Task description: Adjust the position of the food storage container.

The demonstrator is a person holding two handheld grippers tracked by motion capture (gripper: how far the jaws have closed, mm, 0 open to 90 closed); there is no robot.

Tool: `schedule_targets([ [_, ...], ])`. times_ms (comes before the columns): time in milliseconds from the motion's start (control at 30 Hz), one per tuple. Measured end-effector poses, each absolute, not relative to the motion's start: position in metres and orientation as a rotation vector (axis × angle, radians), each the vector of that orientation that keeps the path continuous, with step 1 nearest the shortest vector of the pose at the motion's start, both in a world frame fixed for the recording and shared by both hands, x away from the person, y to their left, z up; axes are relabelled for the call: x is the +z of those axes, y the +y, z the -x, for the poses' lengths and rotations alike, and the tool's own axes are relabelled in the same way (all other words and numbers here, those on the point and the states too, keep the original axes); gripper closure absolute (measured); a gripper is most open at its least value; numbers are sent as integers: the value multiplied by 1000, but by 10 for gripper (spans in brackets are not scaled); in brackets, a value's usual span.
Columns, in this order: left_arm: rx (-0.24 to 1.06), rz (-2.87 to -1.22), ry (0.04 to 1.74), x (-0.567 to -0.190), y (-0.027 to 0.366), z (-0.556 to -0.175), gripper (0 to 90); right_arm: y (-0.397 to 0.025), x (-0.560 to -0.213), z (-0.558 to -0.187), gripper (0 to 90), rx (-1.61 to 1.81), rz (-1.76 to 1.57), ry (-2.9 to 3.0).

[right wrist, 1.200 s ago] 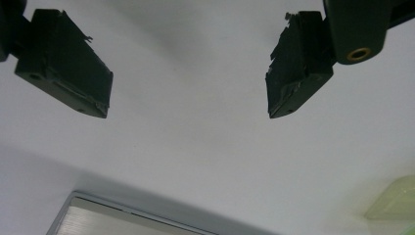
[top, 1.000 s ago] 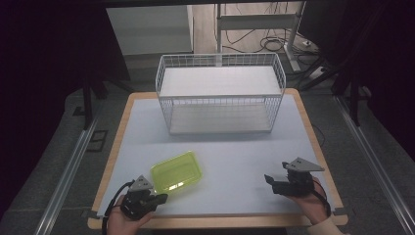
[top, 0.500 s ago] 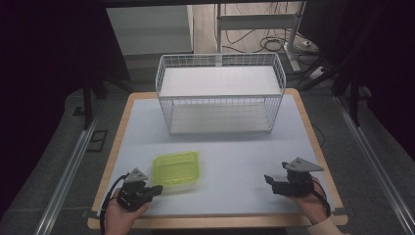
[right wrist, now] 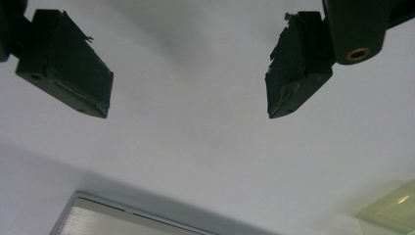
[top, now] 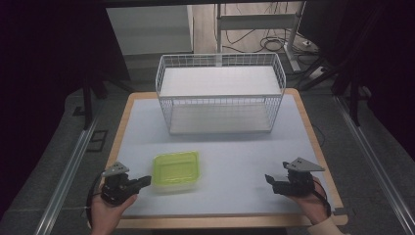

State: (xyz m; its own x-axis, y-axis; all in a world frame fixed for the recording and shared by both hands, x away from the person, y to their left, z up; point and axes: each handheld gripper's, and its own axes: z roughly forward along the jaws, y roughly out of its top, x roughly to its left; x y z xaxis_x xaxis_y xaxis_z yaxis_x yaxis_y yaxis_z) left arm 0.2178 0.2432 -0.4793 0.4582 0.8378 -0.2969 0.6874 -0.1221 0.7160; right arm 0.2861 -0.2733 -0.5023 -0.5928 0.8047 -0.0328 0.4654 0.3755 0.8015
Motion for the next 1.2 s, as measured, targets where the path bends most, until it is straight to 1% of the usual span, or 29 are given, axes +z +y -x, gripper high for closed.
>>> schedule_targets([
  [67,233,-1848,1333,-483,254,-225,900,-273,-502,-286,181,1095,-1100,2219],
  [233,226,-1836,1387,-493,264,-237,900,-271,-502,-287,181,1104,-1102,2213],
  [500,173,-1865,1421,-507,259,-262,900,-271,-502,-287,181,1114,-1103,2212],
  [1033,107,-1889,1439,-522,255,-269,900,-270,-502,-287,183,1104,-1093,2216],
  [1200,103,-1908,1437,-525,250,-272,900,-270,-502,-286,183,1102,-1090,2218],
])
